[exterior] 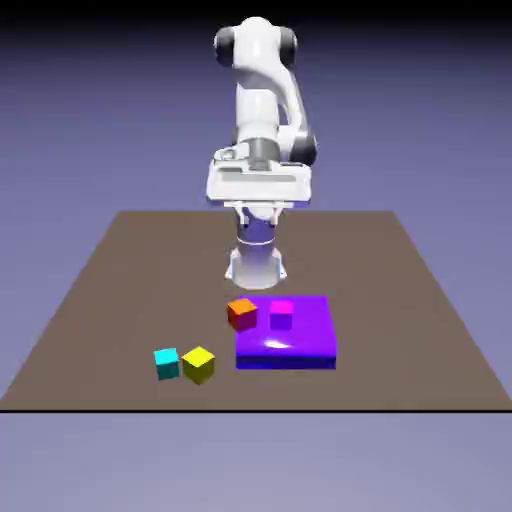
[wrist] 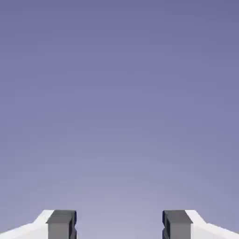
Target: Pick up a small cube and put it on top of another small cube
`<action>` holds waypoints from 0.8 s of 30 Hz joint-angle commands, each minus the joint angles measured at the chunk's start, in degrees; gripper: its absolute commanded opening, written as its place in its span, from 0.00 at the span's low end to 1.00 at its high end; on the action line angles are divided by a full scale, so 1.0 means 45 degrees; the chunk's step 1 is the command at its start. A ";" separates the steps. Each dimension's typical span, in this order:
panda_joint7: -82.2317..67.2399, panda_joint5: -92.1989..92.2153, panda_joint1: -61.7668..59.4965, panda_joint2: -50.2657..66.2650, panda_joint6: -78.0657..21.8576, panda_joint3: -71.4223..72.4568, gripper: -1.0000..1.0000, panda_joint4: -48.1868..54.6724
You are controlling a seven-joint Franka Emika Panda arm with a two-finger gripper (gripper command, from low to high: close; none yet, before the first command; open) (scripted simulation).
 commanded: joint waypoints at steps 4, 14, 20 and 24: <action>-0.1414 0.0042 0.1273 -0.0066 -0.0051 -0.1846 0.50 0.0145; -0.4946 0.0148 0.4456 -0.0232 -0.0180 -0.6461 0.50 0.0507; -0.7066 0.0211 0.6365 -0.0332 -0.0257 -0.9229 0.50 0.0724; -0.8479 0.0253 0.7638 -0.0398 -0.0308 -1.1075 0.50 0.0869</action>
